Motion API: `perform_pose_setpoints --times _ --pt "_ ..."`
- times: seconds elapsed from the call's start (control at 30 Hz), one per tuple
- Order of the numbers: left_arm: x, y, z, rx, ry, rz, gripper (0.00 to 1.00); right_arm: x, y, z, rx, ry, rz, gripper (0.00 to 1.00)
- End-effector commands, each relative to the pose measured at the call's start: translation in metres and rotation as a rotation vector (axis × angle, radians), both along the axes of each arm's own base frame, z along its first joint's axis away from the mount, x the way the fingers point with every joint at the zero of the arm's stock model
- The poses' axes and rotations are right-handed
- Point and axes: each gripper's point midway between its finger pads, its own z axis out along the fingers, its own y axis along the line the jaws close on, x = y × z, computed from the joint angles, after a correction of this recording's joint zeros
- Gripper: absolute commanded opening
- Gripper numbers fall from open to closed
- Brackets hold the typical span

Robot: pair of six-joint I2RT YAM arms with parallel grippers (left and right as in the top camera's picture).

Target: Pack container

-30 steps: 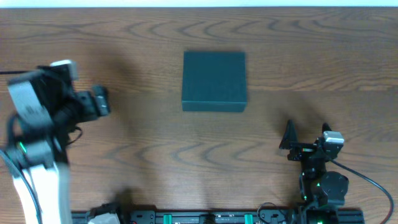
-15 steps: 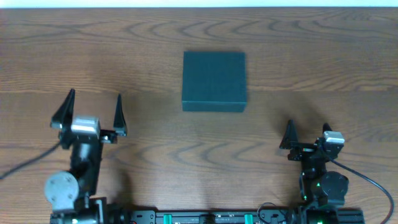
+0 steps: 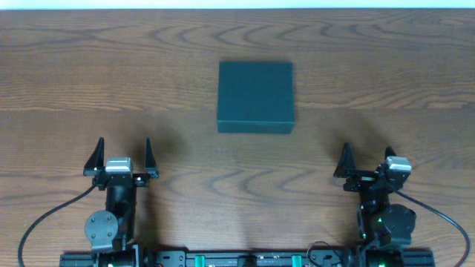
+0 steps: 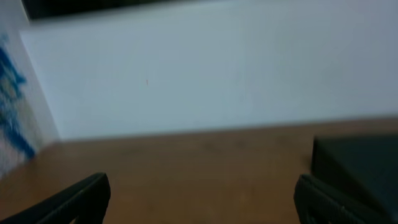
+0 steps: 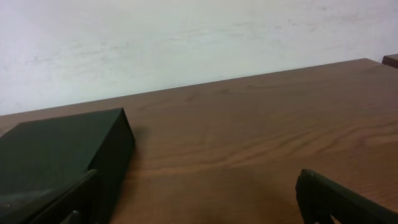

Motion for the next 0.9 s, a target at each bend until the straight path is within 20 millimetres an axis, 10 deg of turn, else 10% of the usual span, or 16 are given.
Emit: perform_pose_setpoints --times 0.0,0.2,0.87 --pt "-0.002 0.002 -0.009 0.028 0.033 0.018 0.95 0.000 0.002 -0.001 0.006 0.002 0.007 0.99" --pt "-0.008 0.004 -0.059 0.005 0.232 0.029 0.95 0.000 0.002 -0.001 0.006 0.002 0.007 0.99" --pt "-0.007 0.006 -0.063 -0.077 0.253 0.044 0.95 0.000 0.002 -0.001 0.006 0.002 0.007 0.99"
